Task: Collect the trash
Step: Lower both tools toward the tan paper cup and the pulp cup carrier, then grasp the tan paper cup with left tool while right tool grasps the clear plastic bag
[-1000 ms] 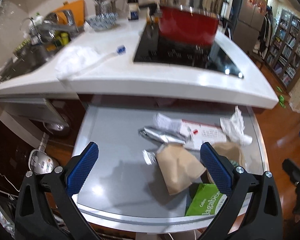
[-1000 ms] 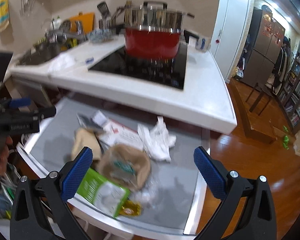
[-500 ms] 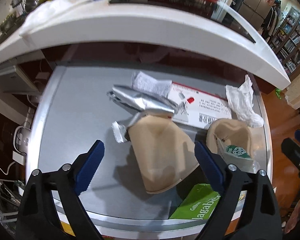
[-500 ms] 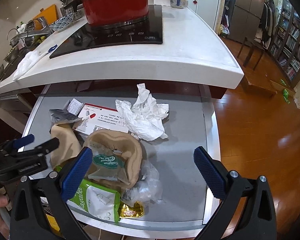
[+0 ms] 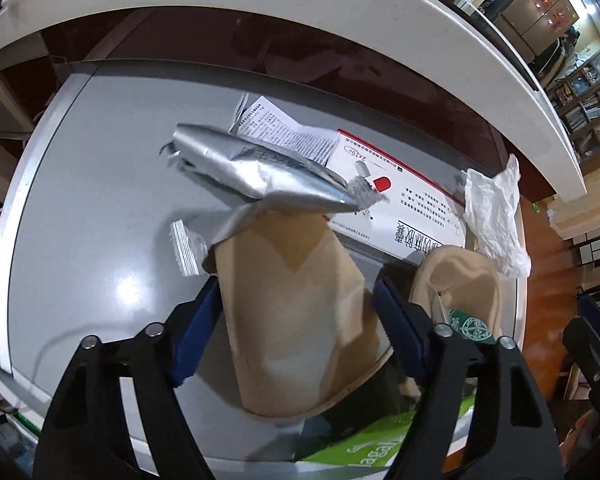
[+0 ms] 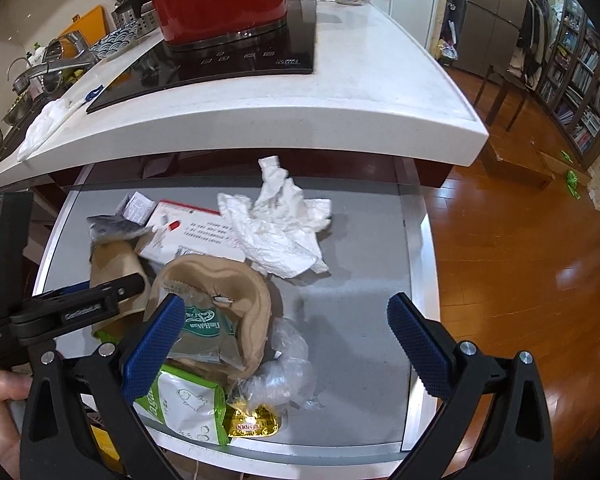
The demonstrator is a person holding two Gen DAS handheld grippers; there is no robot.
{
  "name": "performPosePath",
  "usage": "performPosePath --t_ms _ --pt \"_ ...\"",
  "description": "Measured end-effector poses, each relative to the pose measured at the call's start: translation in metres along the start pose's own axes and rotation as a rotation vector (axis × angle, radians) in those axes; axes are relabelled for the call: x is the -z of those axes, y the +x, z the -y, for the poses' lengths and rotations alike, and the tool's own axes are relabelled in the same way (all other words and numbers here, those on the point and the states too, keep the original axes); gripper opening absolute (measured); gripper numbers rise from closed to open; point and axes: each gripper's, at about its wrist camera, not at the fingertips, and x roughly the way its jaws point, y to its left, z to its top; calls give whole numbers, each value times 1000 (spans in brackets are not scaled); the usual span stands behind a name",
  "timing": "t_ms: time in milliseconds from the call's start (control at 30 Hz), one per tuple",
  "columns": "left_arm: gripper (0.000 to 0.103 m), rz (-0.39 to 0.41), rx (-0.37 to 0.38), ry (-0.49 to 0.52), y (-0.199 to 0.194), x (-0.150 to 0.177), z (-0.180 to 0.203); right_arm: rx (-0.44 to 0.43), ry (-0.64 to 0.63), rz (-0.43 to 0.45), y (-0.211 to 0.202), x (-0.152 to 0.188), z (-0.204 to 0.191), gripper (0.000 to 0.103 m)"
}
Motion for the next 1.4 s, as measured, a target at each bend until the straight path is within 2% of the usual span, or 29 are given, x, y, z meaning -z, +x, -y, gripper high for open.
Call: performPosePath --t_ms 67,133,233,300,367,500,567,600,667,700,767,833,900,1133,1200,1233,1267,1400 --pt "63 3 6 7 0 0 -2 -28 -26 -6 0 1 -4 97" --pt "62 -2 22 19 -1 -1 -5 -54 -73 -2 -2 3 -11 94" --pt "60 -16 33 29 0 -2 -9 -55 -226 3 -2 9 -34 88" --pt "60 -38 50 23 3 -9 -14 -72 -288 -11 0 11 -43 79" --pt "60 -54 73 7 4 -10 -19 -104 -334 -22 1 12 -51 75" --pt "61 -57 69 26 1 -10 -26 -92 -409 -80 18 10 -65 74" --pt "66 -59 62 25 -7 -8 -27 -93 -420 -107 29 10 -67 70" --pt "66 -60 63 28 -7 -8 -28 -103 -422 -127 35 10 -67 62" --pt "67 -64 68 29 -11 -8 -32 -129 -414 -175 46 8 -65 53" --pt "68 -68 71 30 -12 -7 -33 -129 -411 -196 51 8 -64 53" --pt "78 -88 84 36 -13 -5 -32 -115 -418 -220 59 10 -63 53" --pt "82 -80 86 46 -14 -1 -29 -119 -420 -218 61 13 -63 52" --pt "82 -84 81 51 -13 2 -27 -142 -411 -227 63 12 -62 40" --pt "82 -102 70 30 5 4 -12 -174 -406 -231 64 12 -67 31" --pt "76 -85 71 35 7 5 -12 -172 -404 -231 65 12 -68 30" --pt "70 -85 72 35 8 5 -11 -171 -403 -230 65 13 -68 30" --pt "59 -82 76 34 8 5 -9 -171 -402 -228 64 13 -68 30" --pt "55 -81 100 23 3 6 -16 -177 -388 -217 62 11 -64 30"
